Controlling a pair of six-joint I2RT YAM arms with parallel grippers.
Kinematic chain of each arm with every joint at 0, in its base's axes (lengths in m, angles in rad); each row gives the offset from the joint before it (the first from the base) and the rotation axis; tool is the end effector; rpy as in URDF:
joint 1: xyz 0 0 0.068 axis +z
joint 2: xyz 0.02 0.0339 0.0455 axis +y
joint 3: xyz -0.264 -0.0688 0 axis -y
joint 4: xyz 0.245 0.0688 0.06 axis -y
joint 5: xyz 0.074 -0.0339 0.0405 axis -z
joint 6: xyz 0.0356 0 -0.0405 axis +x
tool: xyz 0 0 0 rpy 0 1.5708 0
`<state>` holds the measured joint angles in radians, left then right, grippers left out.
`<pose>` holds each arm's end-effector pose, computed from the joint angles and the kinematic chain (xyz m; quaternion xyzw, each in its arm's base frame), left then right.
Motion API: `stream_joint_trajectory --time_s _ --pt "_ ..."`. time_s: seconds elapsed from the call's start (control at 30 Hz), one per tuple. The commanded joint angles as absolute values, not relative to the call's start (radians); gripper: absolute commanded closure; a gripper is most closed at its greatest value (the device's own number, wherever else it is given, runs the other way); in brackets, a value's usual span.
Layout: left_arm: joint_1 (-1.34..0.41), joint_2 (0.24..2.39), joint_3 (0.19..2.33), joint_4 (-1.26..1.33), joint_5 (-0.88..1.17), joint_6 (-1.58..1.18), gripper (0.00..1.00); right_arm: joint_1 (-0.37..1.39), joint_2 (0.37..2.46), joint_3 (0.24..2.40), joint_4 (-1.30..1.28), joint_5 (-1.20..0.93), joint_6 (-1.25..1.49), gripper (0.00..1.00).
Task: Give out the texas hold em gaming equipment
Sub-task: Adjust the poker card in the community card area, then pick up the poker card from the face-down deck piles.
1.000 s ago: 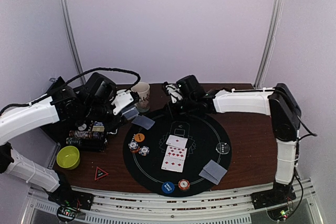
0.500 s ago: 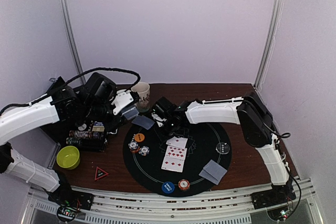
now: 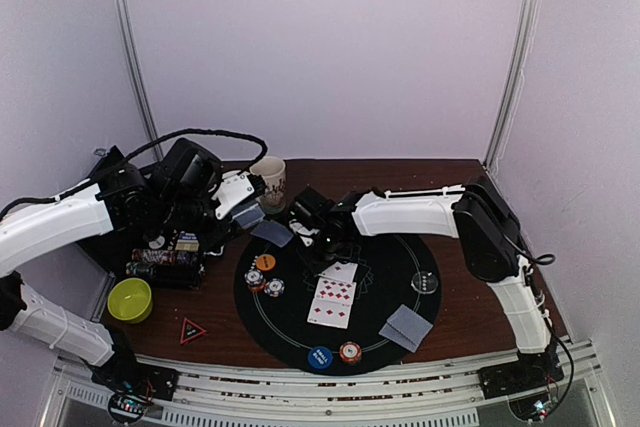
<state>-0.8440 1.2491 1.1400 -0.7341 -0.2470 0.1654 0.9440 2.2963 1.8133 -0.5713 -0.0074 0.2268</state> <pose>0.1785 -0.1876 0.3159 0.4101 0.8330 -0.0090 0.3713 0.2896 0.4004 0.1551 -0.3402 0.9050 0.1441 0.2109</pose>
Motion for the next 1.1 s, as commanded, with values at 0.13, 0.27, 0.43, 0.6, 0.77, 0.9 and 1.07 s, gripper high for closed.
stream_joint_trajectory --time_s 0.13,0.27,0.43,0.6,0.77,0.9,1.07 --pt "-0.842 1.233 1.157 -0.701 -0.251 0.165 0.52 0.957 2.27 1.811 -0.726 0.032 0.162 1.0" --pt "-0.842 1.236 1.159 -0.701 -0.251 0.165 0.53 0.959 2.271 1.816 -0.727 0.028 0.155 1.0" --pt "-0.842 1.241 1.162 -0.701 -0.25 0.166 0.53 0.96 2.269 1.854 -0.726 -0.031 0.167 1.0" --pt "-0.843 1.242 1.171 -0.703 -0.245 0.174 0.53 0.922 2.133 1.85 -0.539 -0.27 0.239 0.79" --pt "-0.842 1.236 1.173 -0.703 -0.242 0.192 0.53 0.793 1.993 1.721 -0.191 -0.575 0.457 0.02" --pt "-0.843 1.234 1.179 -0.703 -0.243 0.2 0.53 0.789 2.001 1.741 -0.051 -0.751 0.487 0.0" --pt "-0.842 1.233 1.184 -0.703 -0.239 0.203 0.53 0.819 2.05 1.83 -0.131 -0.754 0.401 0.0"
